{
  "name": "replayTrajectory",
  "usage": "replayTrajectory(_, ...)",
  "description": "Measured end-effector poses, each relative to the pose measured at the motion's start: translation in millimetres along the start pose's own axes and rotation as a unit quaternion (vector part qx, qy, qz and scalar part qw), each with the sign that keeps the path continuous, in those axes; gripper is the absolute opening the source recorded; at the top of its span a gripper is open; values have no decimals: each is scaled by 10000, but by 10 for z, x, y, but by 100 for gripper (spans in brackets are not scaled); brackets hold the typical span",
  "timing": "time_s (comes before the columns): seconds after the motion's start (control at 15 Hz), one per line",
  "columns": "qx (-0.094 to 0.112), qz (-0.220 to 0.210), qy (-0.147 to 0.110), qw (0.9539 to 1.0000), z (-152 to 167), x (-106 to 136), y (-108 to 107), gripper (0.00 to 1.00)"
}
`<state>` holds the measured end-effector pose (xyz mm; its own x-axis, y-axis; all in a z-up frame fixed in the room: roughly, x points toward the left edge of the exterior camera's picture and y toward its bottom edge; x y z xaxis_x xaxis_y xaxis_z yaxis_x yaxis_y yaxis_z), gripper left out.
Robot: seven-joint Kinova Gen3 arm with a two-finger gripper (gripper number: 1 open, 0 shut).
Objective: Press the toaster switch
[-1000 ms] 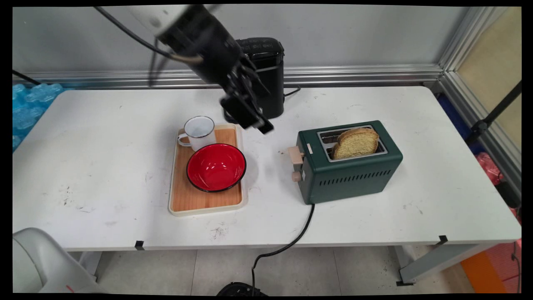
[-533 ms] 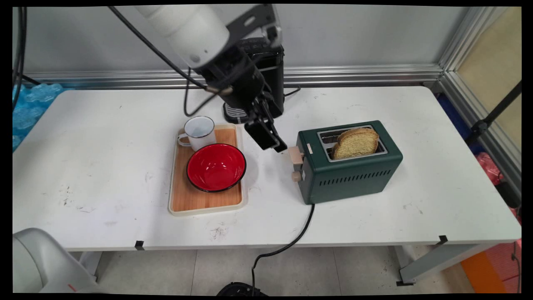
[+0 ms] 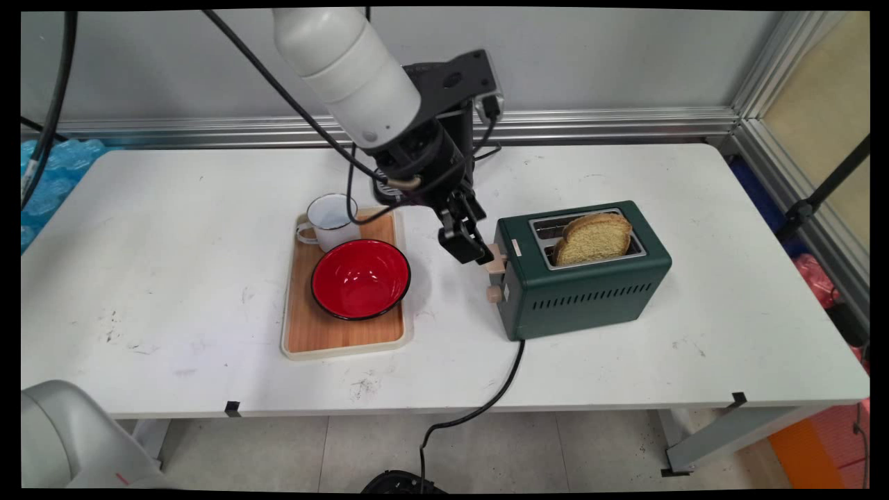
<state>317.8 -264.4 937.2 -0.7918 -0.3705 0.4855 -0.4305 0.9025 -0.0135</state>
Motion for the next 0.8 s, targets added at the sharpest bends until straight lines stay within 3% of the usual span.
replayTrajectory(0.8,131,-38,-190,9997,328,27,-20,0)
